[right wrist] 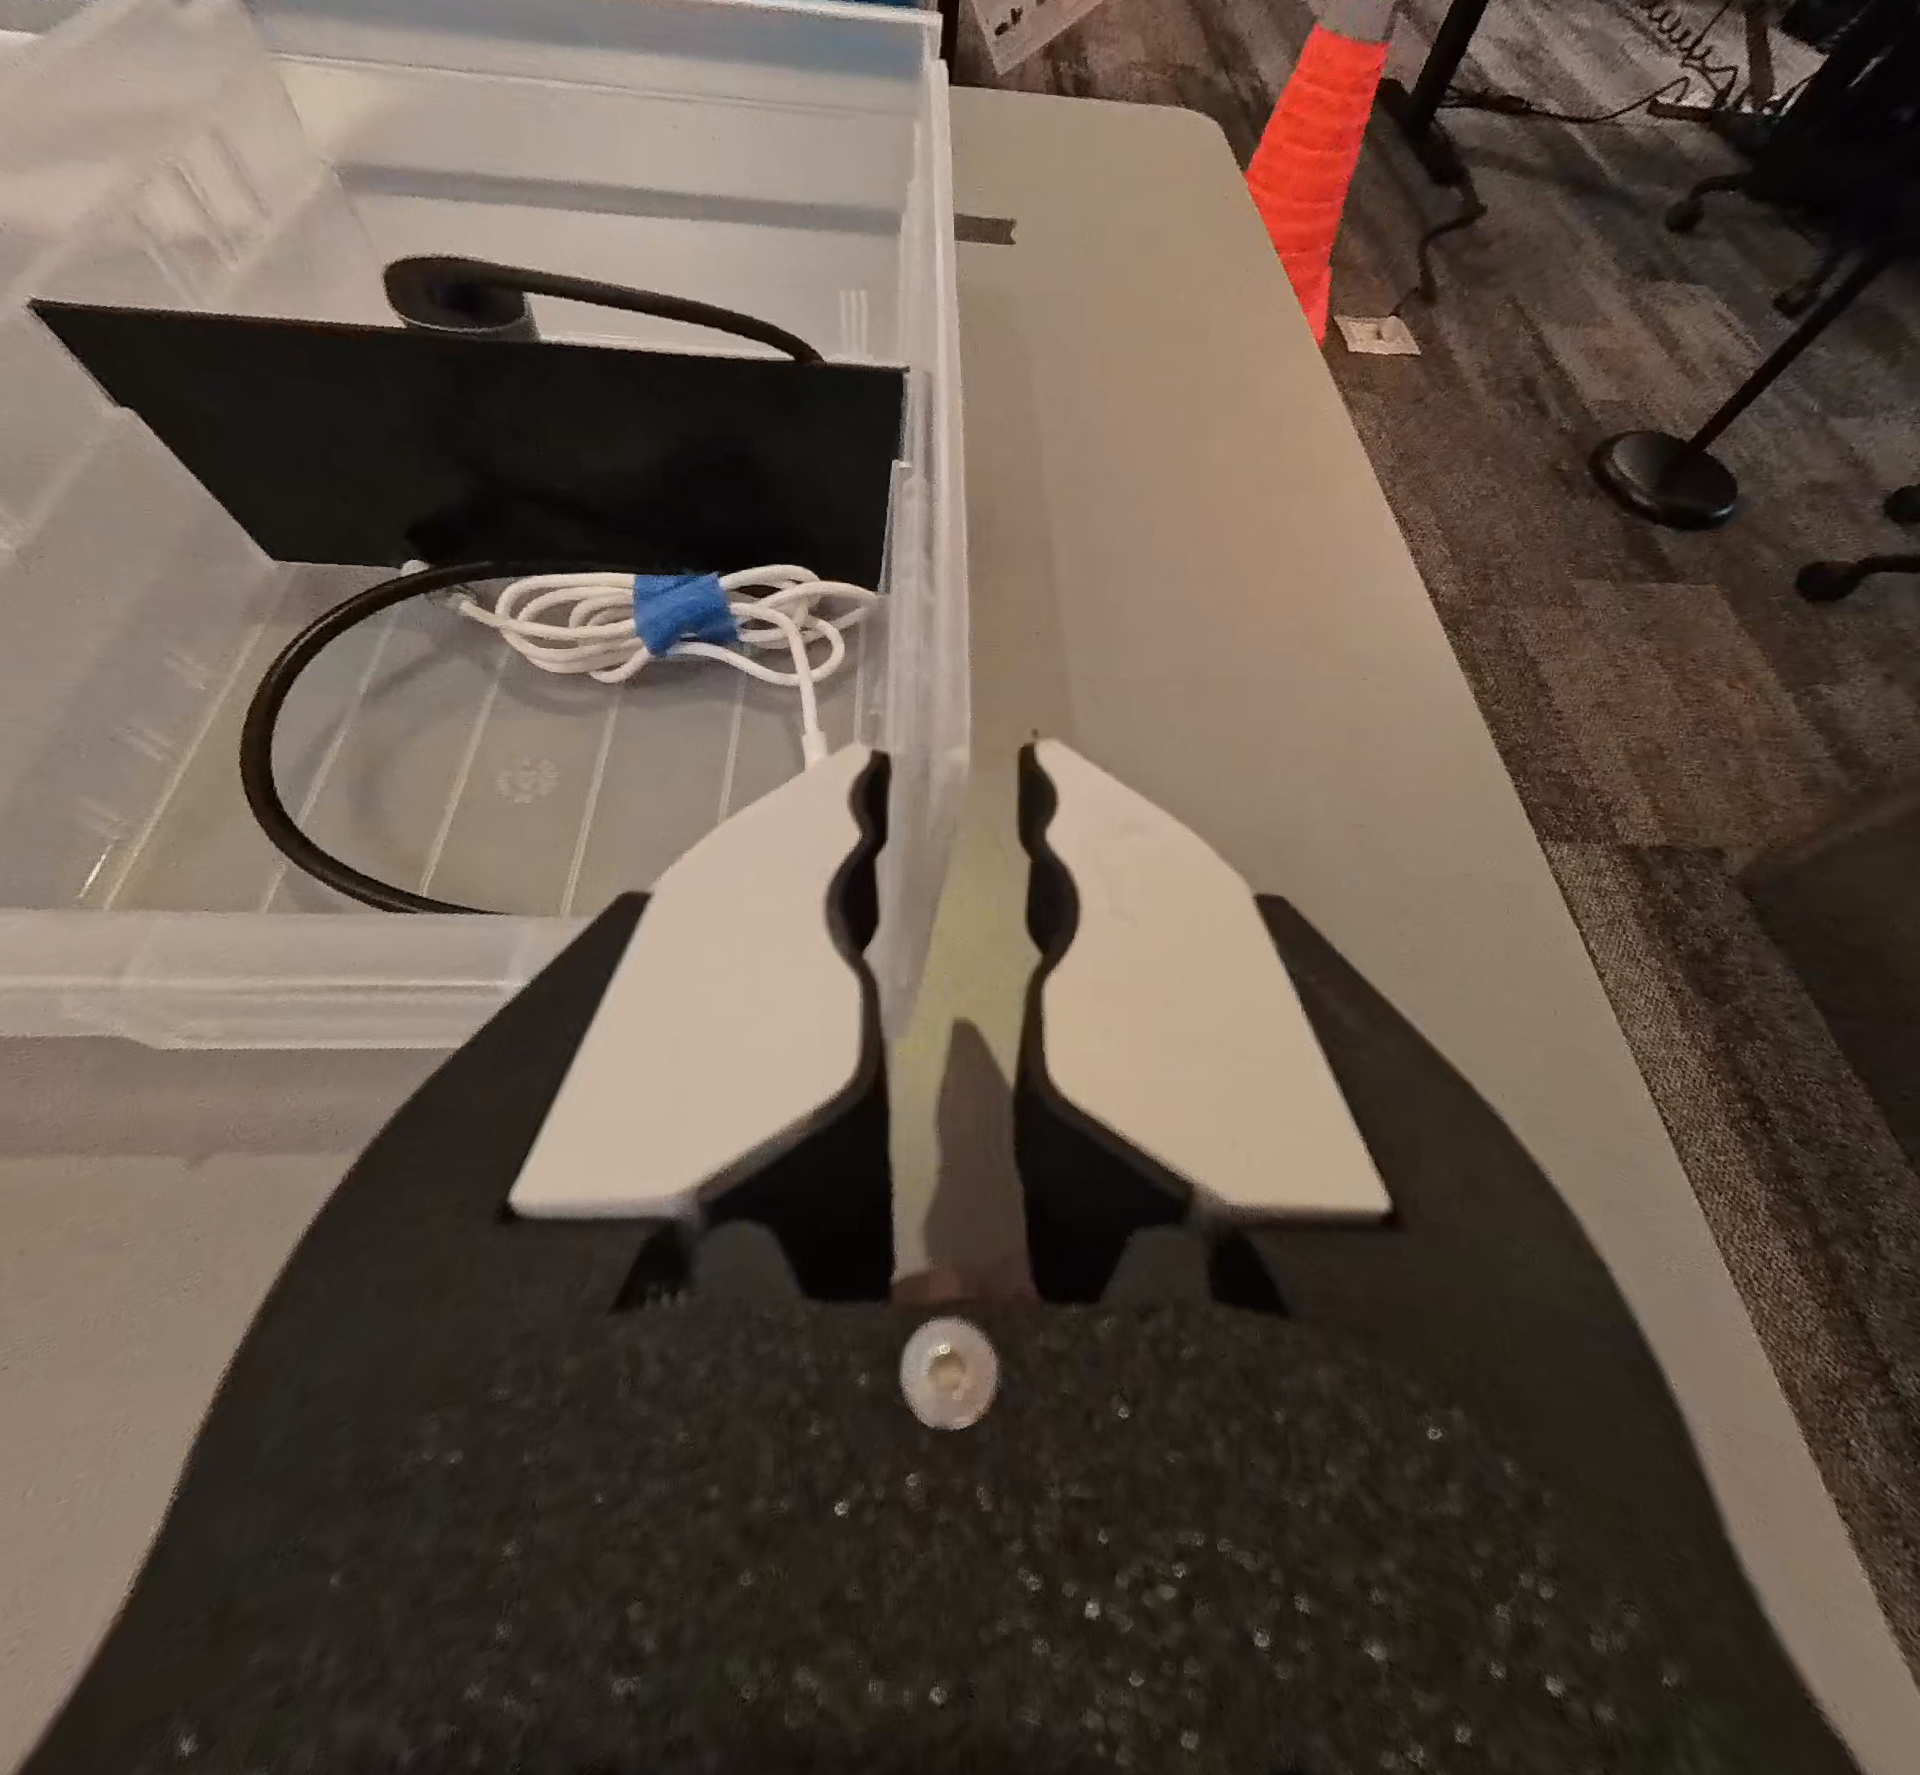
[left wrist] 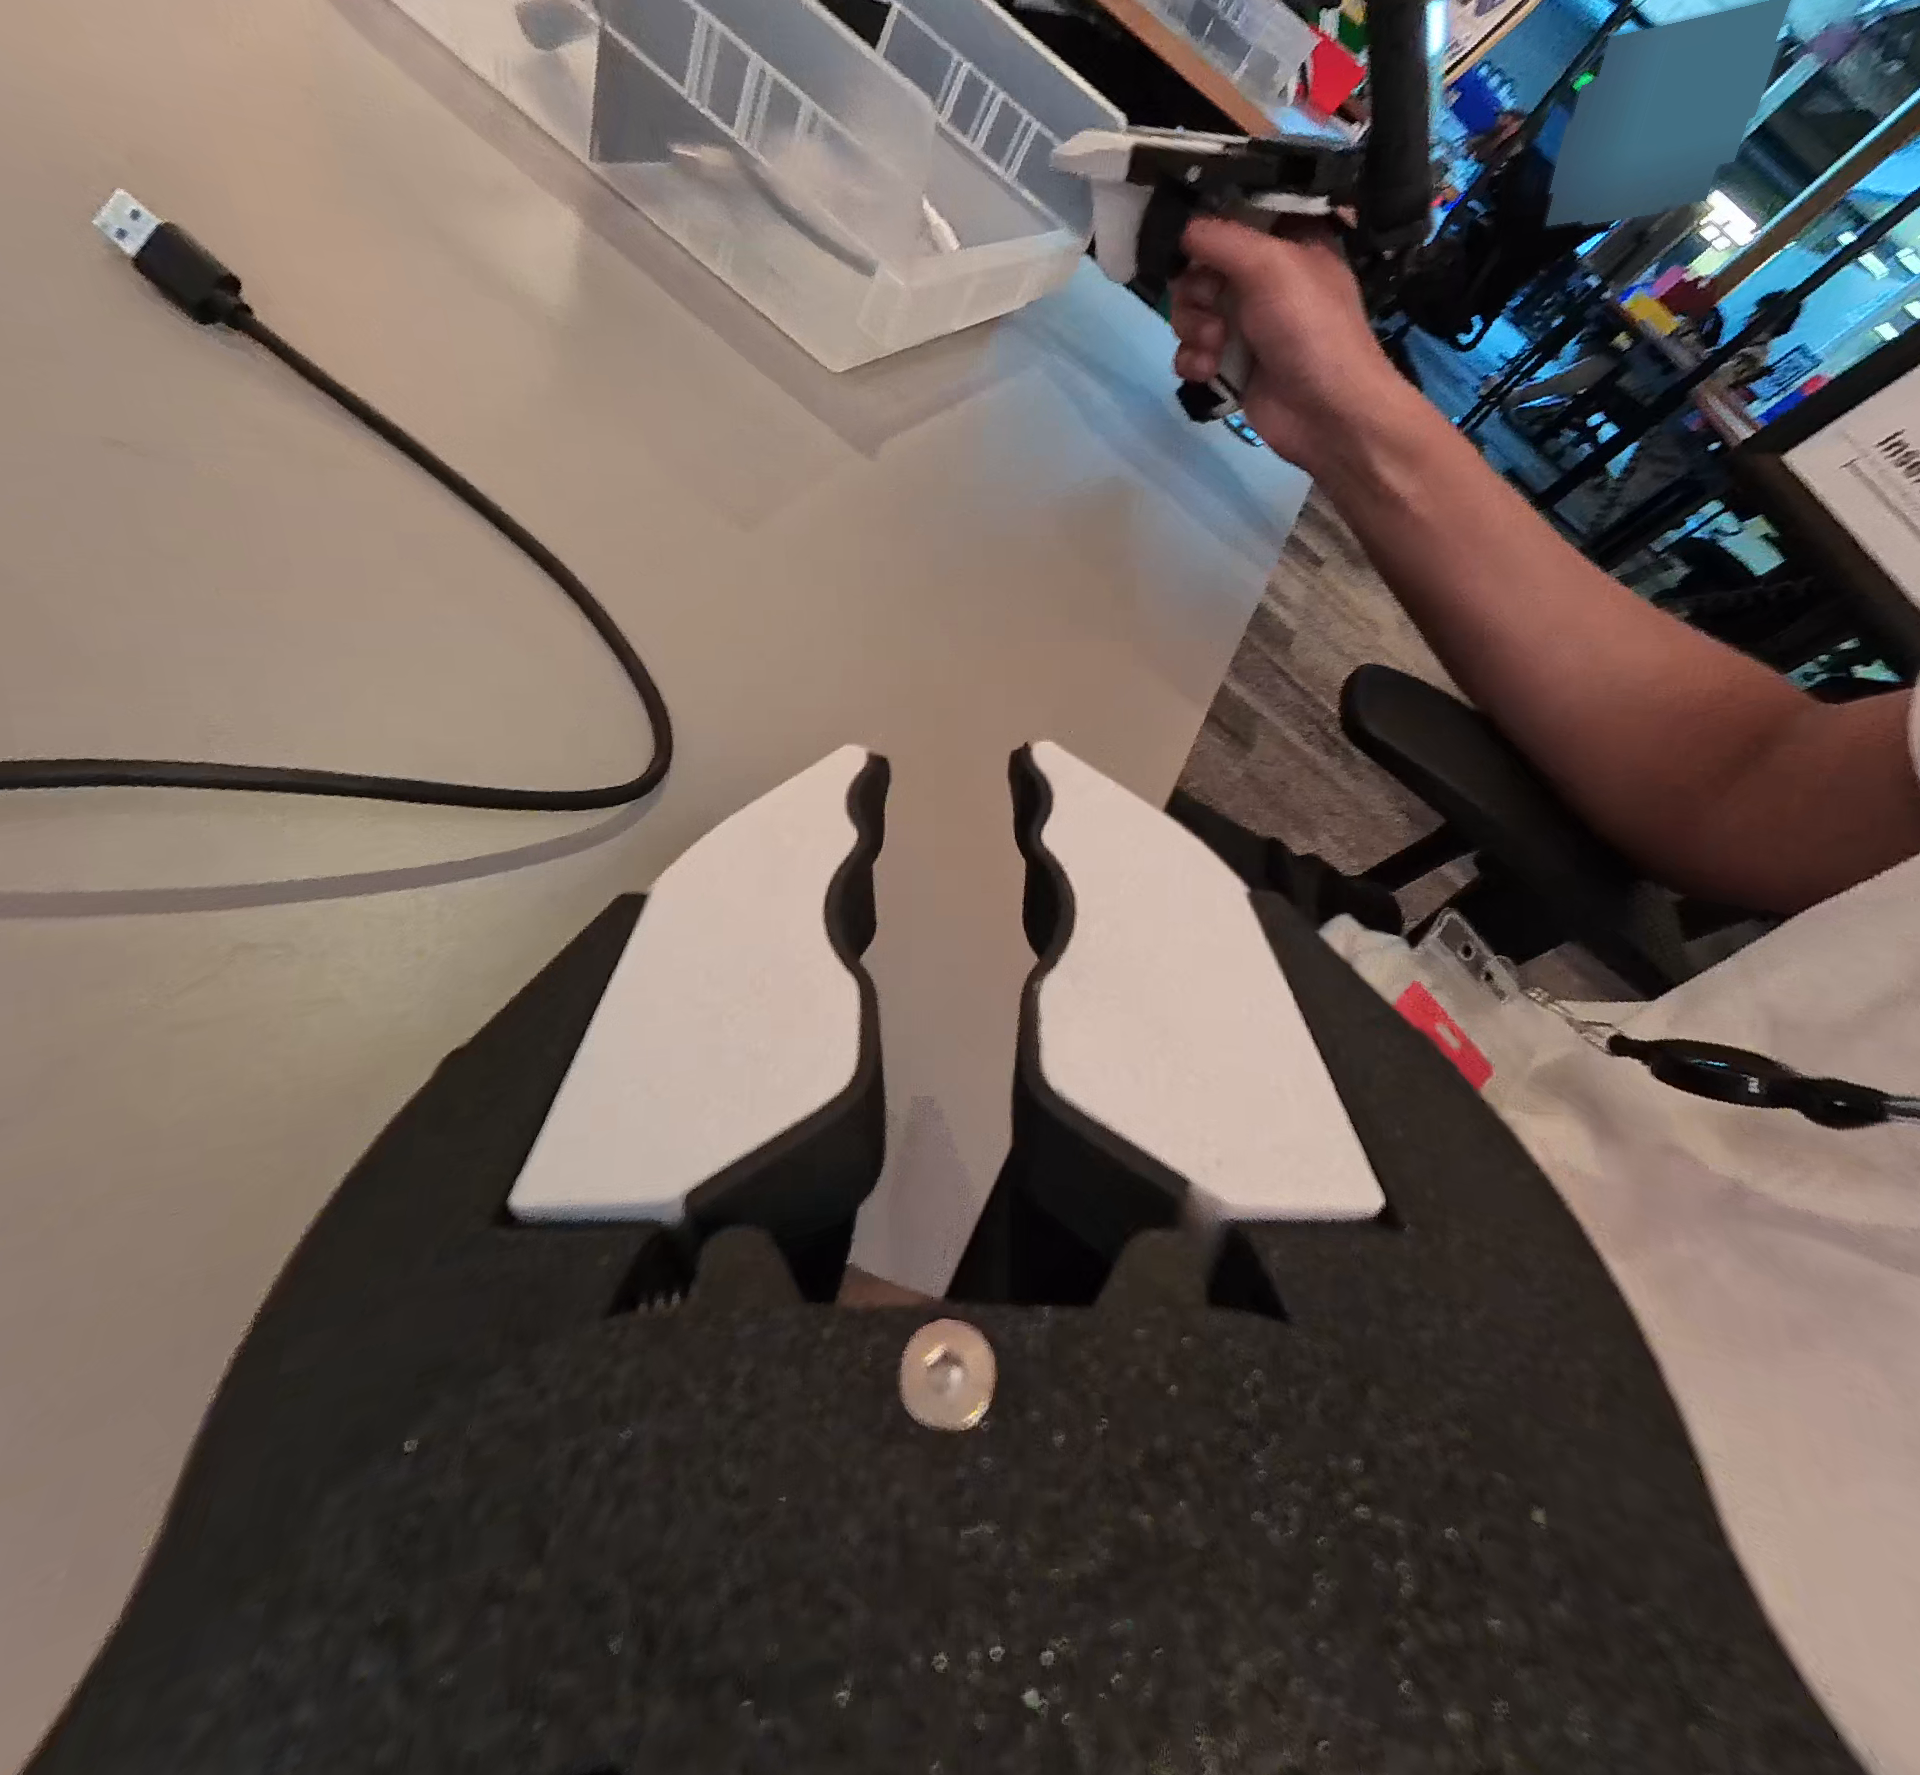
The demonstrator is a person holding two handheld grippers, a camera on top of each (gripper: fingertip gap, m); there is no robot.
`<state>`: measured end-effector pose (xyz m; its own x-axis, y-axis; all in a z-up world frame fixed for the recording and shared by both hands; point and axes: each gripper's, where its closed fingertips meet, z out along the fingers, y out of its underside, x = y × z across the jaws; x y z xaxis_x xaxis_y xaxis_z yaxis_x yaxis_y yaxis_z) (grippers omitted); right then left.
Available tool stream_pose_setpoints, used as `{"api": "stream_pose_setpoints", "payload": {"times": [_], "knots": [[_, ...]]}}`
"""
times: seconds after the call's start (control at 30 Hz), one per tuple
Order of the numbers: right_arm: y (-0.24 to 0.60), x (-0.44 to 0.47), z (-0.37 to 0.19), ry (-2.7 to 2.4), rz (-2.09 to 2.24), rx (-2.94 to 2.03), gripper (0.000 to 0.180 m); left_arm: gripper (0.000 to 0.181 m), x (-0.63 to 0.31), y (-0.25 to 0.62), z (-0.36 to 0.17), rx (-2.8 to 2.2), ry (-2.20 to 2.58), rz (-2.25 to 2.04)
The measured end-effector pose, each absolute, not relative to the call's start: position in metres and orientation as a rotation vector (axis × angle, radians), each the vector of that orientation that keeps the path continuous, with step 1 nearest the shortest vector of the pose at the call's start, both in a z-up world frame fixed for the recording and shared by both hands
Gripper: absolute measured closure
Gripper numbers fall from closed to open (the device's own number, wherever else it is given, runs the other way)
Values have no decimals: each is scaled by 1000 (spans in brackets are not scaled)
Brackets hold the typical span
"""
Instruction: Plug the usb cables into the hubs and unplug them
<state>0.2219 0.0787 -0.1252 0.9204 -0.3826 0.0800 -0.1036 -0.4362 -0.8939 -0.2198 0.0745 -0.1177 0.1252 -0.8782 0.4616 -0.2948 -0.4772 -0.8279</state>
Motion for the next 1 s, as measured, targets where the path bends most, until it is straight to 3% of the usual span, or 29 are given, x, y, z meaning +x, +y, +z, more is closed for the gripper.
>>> {"api": "stream_pose_setpoints", "payload": {"times": [0.17,0.3,0.47,0.63,0.7,0.8,1.0], "knots": [[54,192,-94,310,-390,-1954,146,154,-224,79,-112,-1839,1130,-1310],[52,55,-92,55,-8,-1948,145,146,-236,102,-91,-1792,1145,-1166],[34,-90,-112,-202,515,-1898,142,138,-290,191,-75,-1812,1374,-648],[35,-96,-112,-375,461,-1863,140,140,-333,317,-37,-1668,1642,-165],[37,-91,-118,-349,492,-1881,140,149,-342,365,-36,-1618,1762,-41],[38,-91,-121,-291,593,-1895,139,146,-359,423,-60,-1737,1900,71],[39,-86,-126,-302,603,-1909,139,130,-390,450,-122,-1885,2249,100]]}}
